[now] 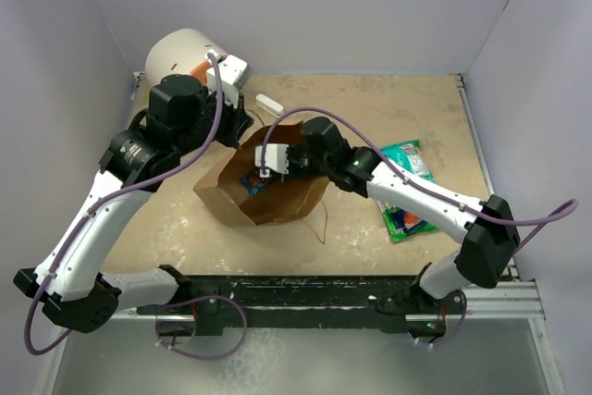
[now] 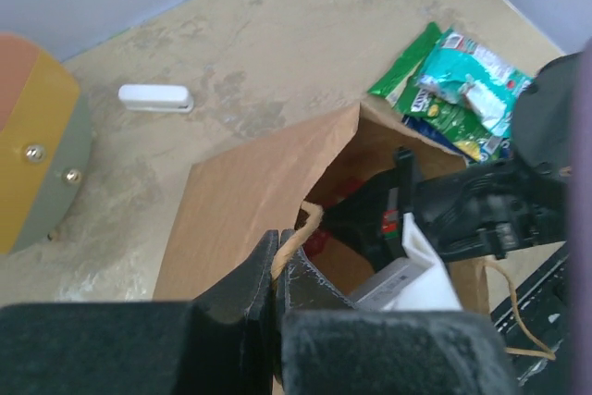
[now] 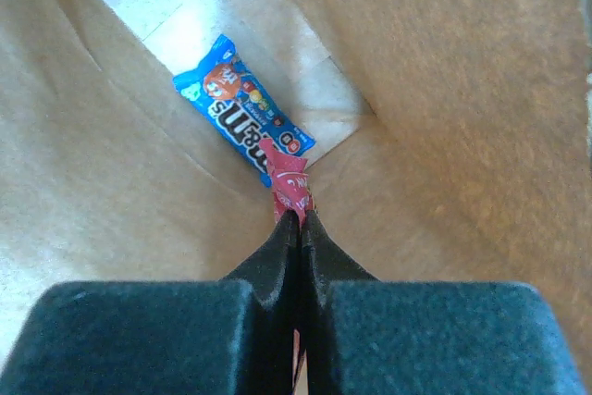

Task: Take the snacks out of the paper bag
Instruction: Take out the snack from the paper bag.

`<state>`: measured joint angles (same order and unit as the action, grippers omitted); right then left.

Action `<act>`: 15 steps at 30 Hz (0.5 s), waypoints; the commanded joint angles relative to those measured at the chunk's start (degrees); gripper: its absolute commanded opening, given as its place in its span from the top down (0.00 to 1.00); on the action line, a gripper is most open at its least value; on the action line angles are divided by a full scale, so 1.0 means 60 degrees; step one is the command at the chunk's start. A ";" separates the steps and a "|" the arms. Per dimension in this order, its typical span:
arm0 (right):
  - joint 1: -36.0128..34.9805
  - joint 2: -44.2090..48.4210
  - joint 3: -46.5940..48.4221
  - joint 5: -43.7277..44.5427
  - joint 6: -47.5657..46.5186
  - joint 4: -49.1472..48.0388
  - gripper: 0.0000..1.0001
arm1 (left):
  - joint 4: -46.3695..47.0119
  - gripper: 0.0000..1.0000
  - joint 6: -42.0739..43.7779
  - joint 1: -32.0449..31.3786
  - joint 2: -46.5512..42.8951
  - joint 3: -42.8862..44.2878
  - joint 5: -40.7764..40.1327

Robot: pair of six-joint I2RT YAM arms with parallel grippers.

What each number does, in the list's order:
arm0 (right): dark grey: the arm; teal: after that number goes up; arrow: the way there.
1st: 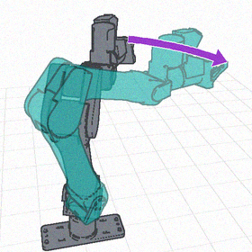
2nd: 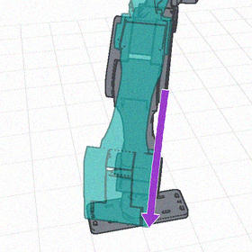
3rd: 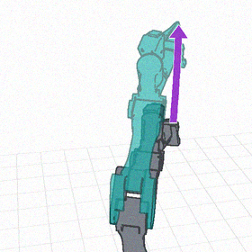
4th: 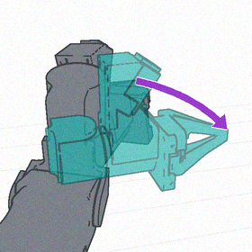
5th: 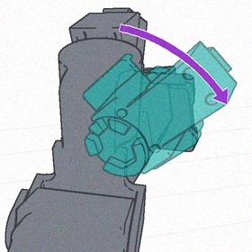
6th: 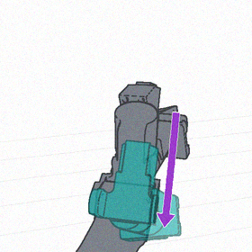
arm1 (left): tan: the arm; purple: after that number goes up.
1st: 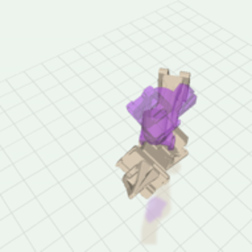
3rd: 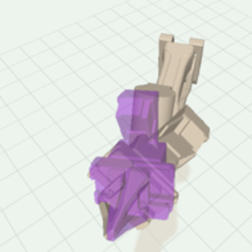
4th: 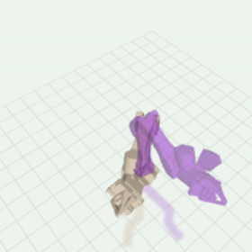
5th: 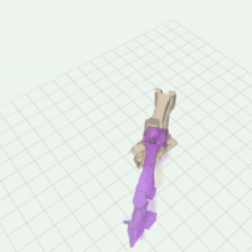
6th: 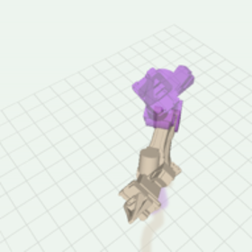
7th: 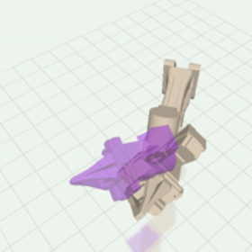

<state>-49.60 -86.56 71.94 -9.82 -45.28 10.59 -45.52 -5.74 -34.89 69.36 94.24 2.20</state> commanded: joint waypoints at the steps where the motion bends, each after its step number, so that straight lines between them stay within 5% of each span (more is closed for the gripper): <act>1: -0.0053 0.0538 0.0680 -0.0917 -0.0076 0.0866 1.00 | 0.0046 1.00 0.0002 0.0031 -0.0592 -0.0558 -0.0995; 8: -0.0049 0.1671 0.2036 -0.2577 0.1813 0.2886 1.00 | -0.0084 1.00 -0.0437 0.0044 -0.0636 -0.0572 -0.1848; 15: -0.0053 0.3239 0.3415 -0.1036 0.3633 0.3725 1.00 | 0.0057 1.00 -0.0527 0.0044 -0.0595 -0.0699 -0.1955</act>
<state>-49.76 -73.41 88.31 -20.38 -31.99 29.74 -47.24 -7.92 -34.89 66.35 89.86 -7.92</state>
